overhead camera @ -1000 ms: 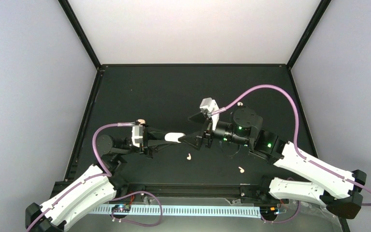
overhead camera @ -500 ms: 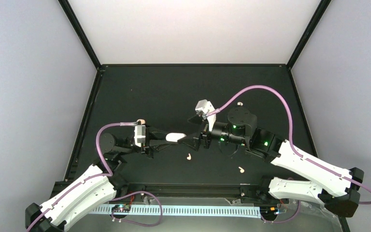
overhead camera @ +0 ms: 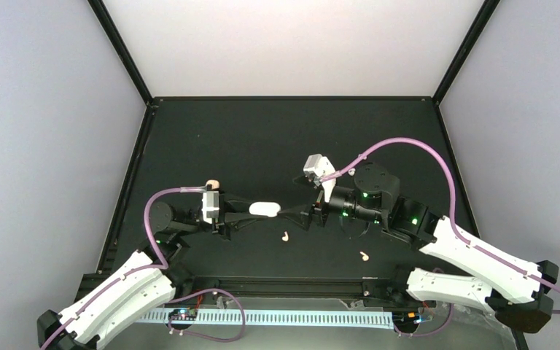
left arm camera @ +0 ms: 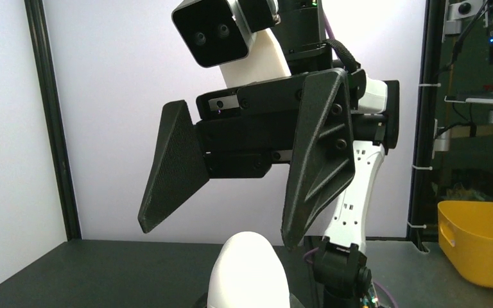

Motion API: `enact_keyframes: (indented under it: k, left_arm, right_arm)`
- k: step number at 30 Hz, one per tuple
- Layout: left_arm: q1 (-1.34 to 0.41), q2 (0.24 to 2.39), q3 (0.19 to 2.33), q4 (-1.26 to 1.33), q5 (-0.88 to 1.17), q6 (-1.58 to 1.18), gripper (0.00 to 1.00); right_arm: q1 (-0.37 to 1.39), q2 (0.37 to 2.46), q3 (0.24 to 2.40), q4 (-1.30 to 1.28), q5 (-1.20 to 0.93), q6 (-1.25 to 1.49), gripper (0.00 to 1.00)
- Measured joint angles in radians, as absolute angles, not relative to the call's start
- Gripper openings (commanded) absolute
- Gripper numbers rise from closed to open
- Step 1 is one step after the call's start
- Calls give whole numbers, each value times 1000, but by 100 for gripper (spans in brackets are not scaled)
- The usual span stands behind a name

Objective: Insert the wireless bluetooth earbuds into the charging case
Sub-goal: Open the charging case.

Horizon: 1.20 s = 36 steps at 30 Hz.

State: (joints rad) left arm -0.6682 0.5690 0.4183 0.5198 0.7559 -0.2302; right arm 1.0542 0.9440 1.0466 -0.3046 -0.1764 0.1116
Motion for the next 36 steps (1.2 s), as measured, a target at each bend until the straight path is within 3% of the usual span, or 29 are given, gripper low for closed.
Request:
enact_keyframes:
  k: [36]
  left_arm:
    - [-668, 604, 430, 506, 767, -220, 2]
  right_arm:
    - [1092, 984, 1046, -300, -88, 88, 93]
